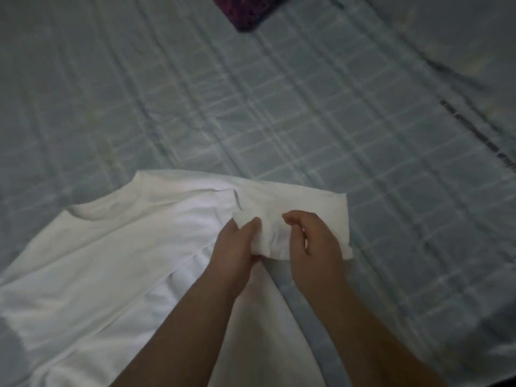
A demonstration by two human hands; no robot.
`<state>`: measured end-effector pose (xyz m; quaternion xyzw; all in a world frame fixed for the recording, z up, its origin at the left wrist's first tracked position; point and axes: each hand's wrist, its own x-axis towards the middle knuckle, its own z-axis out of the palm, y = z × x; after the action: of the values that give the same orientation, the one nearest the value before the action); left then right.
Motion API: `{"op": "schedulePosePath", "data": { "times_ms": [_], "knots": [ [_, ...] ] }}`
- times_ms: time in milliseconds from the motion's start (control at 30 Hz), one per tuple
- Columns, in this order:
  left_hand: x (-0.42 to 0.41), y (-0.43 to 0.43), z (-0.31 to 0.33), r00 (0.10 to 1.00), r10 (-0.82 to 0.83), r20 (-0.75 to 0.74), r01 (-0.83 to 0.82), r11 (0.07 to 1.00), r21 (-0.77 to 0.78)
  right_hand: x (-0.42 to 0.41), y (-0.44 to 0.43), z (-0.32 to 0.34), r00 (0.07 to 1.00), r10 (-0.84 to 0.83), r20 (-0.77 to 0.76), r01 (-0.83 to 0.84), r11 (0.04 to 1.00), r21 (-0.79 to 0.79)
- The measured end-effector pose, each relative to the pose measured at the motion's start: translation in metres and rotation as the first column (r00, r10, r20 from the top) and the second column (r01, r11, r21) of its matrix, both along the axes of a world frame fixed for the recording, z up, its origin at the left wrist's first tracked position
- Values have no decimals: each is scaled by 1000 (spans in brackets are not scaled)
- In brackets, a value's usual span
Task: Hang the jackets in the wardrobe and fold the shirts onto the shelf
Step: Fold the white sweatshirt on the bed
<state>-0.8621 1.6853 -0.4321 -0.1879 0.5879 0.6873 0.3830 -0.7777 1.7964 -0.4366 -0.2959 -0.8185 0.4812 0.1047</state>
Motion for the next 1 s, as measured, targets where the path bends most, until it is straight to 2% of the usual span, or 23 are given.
{"op": "schedulePosePath", "data": {
  "times_ms": [67, 133, 200, 367, 467, 600, 733, 867, 1000],
  "knots": [
    [-16, -38, 2, 994, -33, -101, 23, 995, -99, -11, -26, -20, 980, 171, 97, -192, 938, 290],
    [-30, -78, 11, 988, -3, -154, -17, 992, -129, -27, -56, -35, 928, 276, 251, -359, 844, 399],
    [-42, -123, 18, 982, 33, -185, -62, 987, -151, -46, -90, -45, 881, 328, 341, -460, 765, 451],
    [-60, -244, 18, 942, 240, -236, -290, 935, -206, -96, -182, -56, 815, 424, 395, -576, 664, 476],
    [-60, -311, 11, 920, 276, -278, -355, 888, -292, -111, -238, -63, 770, 458, 445, -636, 609, 474],
    [-55, -378, -12, 916, 196, -350, -360, 786, -503, -117, -290, -71, 711, 491, 503, -703, 515, 490],
    [-52, -416, -44, 936, 12, -352, -289, 597, -748, -114, -310, -87, 655, 502, 565, -755, 409, 512],
    [-38, -421, -60, 944, -6, -328, -277, 523, -806, -111, -313, -97, 642, 488, 591, -765, 353, 539],
    [-28, -421, -70, 947, 34, -320, -292, 511, -809, -113, -316, -101, 639, 487, 596, -765, 329, 553]
  ]
}}
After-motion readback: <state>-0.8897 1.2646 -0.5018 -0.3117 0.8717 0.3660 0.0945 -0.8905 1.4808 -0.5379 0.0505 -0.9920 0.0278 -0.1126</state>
